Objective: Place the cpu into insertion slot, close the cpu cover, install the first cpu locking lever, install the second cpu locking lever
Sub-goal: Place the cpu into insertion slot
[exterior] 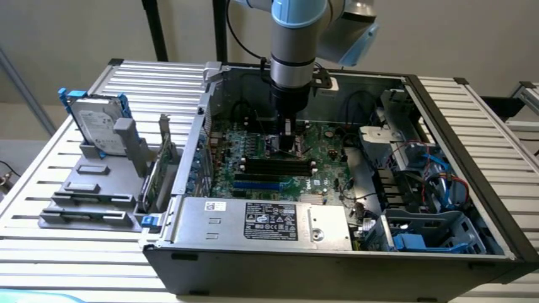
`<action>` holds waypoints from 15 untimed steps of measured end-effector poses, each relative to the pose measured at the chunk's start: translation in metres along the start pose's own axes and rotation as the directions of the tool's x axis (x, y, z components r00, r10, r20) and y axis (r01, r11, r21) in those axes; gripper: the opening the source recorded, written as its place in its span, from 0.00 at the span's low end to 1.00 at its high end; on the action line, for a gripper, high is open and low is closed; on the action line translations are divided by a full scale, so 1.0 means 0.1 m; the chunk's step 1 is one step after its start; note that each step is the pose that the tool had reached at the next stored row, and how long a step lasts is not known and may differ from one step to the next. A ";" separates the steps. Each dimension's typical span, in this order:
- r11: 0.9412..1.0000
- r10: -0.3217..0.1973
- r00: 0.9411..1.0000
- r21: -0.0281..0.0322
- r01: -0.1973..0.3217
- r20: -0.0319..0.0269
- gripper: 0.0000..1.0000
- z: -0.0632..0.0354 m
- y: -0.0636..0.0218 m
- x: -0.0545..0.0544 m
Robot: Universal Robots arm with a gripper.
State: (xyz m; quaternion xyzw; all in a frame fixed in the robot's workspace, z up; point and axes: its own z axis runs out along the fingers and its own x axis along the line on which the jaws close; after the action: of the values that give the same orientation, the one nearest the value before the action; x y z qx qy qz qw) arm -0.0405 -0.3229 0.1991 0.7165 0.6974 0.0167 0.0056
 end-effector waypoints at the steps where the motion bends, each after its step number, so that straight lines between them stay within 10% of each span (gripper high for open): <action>1: 1.000 0.000 1.000 0.000 0.000 0.000 0.55 0.001 0.000 0.00; 15: 1.000 0.009 1.000 0.000 -0.009 0.007 0.55 0.021 -0.001 0.02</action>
State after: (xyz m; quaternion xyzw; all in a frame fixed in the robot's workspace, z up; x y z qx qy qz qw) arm -0.0405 -0.3207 0.1970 0.7196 0.6942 0.0140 0.0079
